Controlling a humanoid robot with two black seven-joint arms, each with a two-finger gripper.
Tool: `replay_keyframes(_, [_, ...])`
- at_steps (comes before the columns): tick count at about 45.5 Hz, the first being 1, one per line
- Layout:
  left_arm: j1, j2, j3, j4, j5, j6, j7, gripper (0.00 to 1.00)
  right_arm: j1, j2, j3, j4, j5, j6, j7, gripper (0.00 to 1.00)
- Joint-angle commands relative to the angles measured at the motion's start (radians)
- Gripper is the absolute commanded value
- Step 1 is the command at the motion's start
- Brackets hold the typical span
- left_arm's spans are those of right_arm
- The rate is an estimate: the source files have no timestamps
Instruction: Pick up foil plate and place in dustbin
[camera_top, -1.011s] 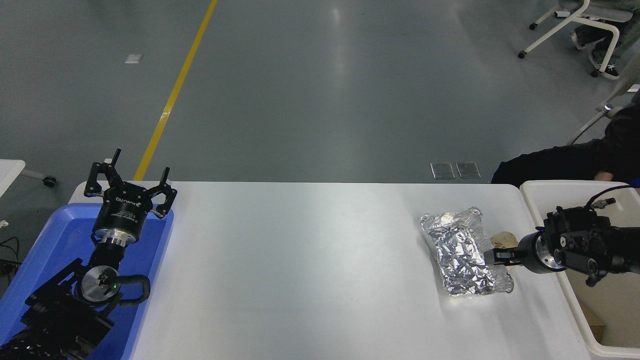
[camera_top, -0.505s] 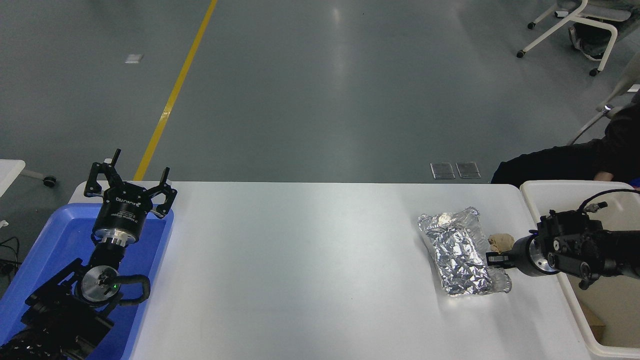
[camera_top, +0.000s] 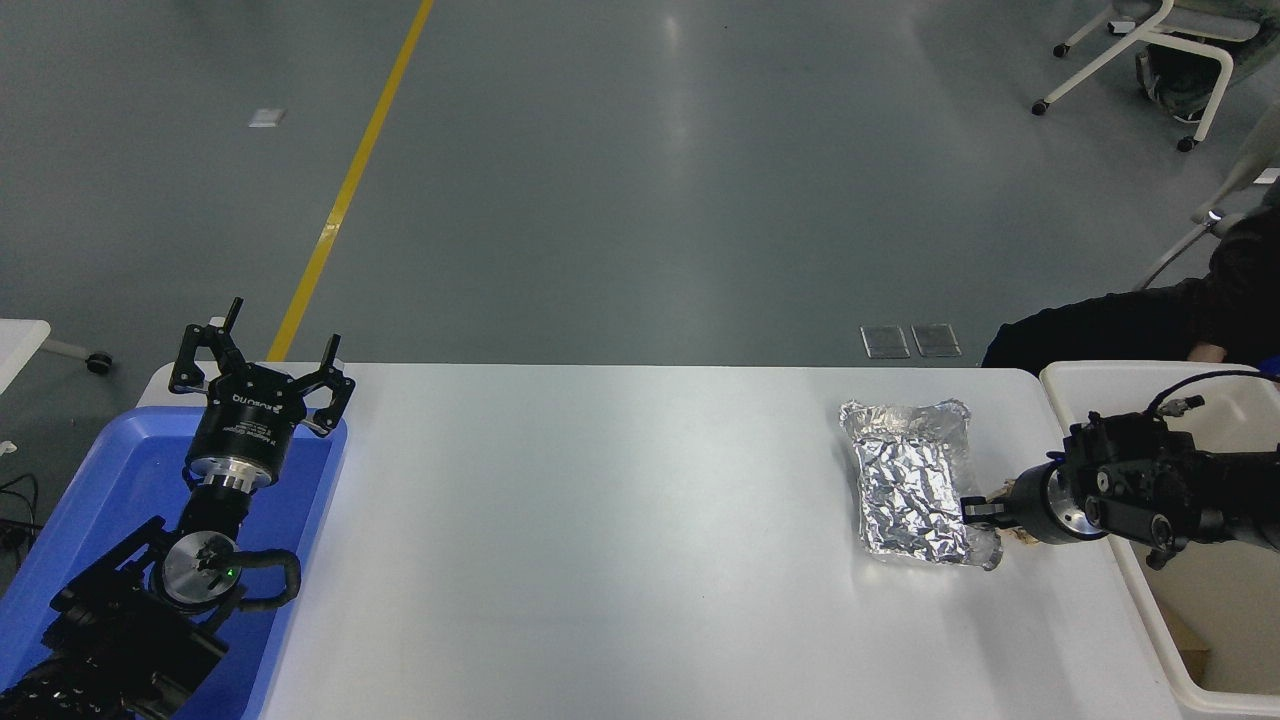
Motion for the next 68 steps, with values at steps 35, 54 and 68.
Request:
replay_keyframes(35, [0.002, 0.0, 0.0, 0.002, 0.0, -0.001, 0.0, 1.0, 1.337, -0.145, -0.326, 0.713, 0.228, 0.532, 0.019, 0.0])
replay_keyframes(54, [0.002, 0.0, 0.0, 0.0, 0.0, -0.001, 0.0, 1.0, 1.34, -0.176, -0.435, 0.683, 0.176, 0.532, 0.016, 0.0])
replay_keyframes(68, [0.002, 0.0, 0.0, 0.002, 0.0, -0.001, -0.001, 1.0, 1.102, -0.509, -0.489, 0.306, -0.107, 0.532, 0.027, 0.0])
